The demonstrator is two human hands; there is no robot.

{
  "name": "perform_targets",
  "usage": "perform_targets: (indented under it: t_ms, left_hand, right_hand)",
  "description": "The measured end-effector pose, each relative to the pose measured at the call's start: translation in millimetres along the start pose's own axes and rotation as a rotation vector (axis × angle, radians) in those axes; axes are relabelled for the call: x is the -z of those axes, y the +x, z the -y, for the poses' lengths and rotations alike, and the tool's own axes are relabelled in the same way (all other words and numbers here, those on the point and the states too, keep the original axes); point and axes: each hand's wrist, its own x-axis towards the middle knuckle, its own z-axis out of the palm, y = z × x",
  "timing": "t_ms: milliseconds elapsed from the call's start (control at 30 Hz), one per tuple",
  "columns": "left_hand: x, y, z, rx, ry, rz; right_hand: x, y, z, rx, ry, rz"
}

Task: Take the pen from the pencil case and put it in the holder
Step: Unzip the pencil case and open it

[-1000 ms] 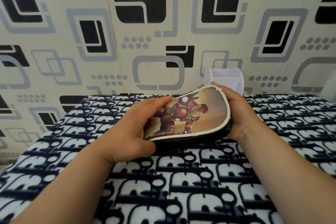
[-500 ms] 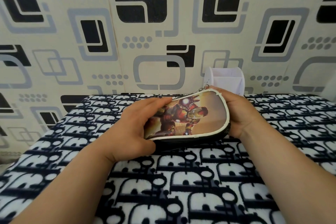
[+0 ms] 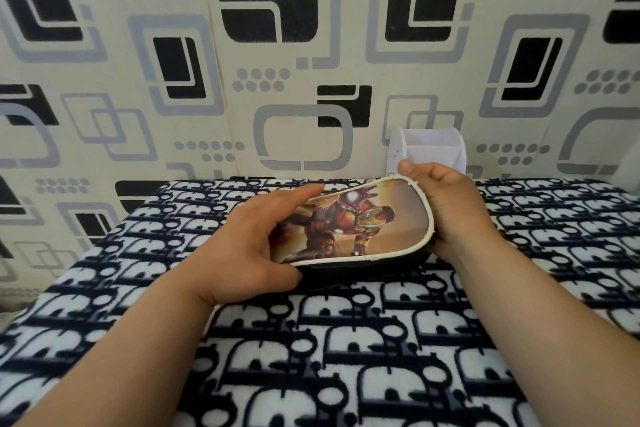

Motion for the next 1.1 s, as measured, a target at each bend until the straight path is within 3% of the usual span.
perform_targets:
  t_ms: [800, 1100]
  left_hand:
    - [1, 1, 15, 0.100, -0.313, -0.011]
    - [2, 3, 16, 0.149, -0.342, -0.081]
  right_hand:
    - [0, 5, -2, 0.104, 0.002, -0.128]
    - [-4, 1, 2, 0.260, -0.072, -0.169]
